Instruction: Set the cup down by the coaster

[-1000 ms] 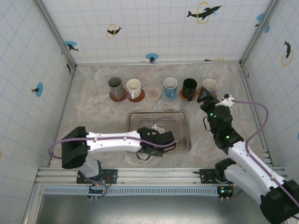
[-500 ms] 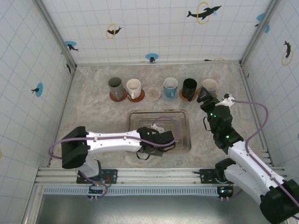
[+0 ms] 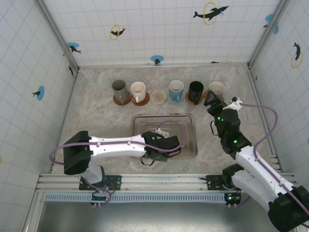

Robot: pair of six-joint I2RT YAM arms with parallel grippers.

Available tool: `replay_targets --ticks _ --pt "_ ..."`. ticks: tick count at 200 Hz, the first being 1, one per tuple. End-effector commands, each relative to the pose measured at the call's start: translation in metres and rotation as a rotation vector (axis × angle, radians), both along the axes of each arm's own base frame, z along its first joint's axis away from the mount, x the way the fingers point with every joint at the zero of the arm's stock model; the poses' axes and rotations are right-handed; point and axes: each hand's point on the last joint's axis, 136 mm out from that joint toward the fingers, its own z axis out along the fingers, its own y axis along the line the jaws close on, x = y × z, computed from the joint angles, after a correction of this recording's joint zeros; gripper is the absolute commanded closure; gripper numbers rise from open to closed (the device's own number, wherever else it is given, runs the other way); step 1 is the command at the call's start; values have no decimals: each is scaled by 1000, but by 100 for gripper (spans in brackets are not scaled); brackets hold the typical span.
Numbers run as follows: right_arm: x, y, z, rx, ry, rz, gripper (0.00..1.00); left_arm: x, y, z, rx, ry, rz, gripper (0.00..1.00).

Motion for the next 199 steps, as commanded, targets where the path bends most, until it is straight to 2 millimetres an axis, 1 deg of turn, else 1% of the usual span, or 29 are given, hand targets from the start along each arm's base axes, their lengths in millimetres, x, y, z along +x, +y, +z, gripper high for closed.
replay_targets --ticks 1,70,104,199 --pt "2 -2 11 16 -38 -8 2 11 3 21 -34 -67 33 100" --pt "2 -3 9 11 -33 -12 2 21 4 32 -71 -109 53 100" --pt "2 -3 8 5 -28 -10 2 27 5 33 -75 -116 57 100" --pt "7 -3 4 0 -14 -10 2 55 6 44 -120 -157 75 100"
